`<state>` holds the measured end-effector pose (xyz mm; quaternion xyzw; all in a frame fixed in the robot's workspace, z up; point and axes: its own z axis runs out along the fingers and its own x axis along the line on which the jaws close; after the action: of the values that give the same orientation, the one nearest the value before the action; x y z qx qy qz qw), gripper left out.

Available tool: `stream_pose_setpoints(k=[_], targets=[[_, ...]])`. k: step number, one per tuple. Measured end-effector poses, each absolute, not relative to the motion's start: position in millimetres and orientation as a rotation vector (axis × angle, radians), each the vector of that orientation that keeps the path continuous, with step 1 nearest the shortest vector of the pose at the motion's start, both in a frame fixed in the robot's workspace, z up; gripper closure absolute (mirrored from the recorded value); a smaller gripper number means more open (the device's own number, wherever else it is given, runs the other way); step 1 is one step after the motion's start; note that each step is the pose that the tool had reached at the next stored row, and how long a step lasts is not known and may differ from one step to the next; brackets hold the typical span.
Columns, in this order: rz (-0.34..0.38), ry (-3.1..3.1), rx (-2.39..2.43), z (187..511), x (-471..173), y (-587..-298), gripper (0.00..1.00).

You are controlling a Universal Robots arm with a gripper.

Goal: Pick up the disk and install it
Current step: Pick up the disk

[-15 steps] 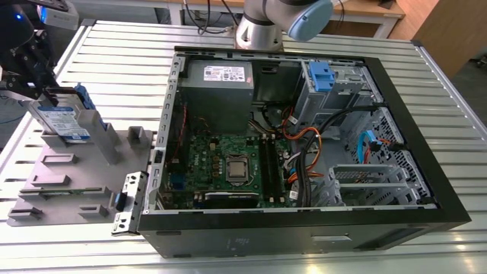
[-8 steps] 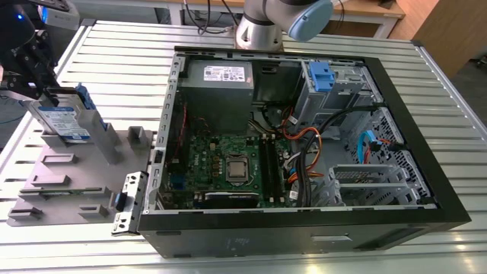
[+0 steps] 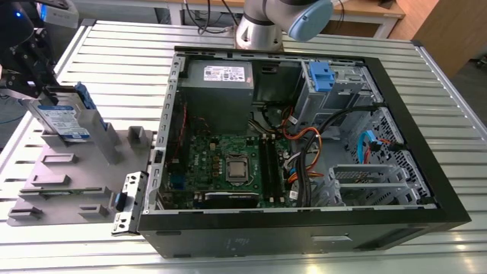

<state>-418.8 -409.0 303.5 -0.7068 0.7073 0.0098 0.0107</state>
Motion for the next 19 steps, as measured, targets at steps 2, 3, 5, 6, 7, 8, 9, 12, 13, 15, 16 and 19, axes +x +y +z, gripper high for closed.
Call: stream_pose_setpoints(k=[2, 3, 5, 6, 7, 8, 9, 12, 13, 15, 16, 19], targets=[[0.031, 2.207, -2.206, 303.8, -418.8, -409.0, 0.65], [0.031, 2.207, -2.206, 303.9, -418.8, -409.0, 0.65], [0.031, 2.207, -2.206, 304.0, -418.8, -409.0, 0.65], [0.031, 2.207, -2.206, 304.0, -418.8, -409.0, 0.65], [0.031, 2.207, -2.206, 304.1, -418.8, -409.0, 0.65], [0.031, 2.207, -2.206, 304.1, -418.8, -409.0, 0.65], [0.031, 2.207, -2.206, 304.2, -418.8, -409.0, 0.65], [0.031, 2.207, -2.206, 304.3, -418.8, -409.0, 0.65], [0.031, 2.207, -2.206, 304.3, -418.8, -409.0, 0.65], [0.031, 2.208, -2.206, 305.9, -418.8, -409.0, 0.65], [0.031, 2.207, -2.206, 307.1, -418.8, -409.0, 0.65], [0.031, 2.207, -2.206, 312.5, -418.8, -409.0, 0.65]])
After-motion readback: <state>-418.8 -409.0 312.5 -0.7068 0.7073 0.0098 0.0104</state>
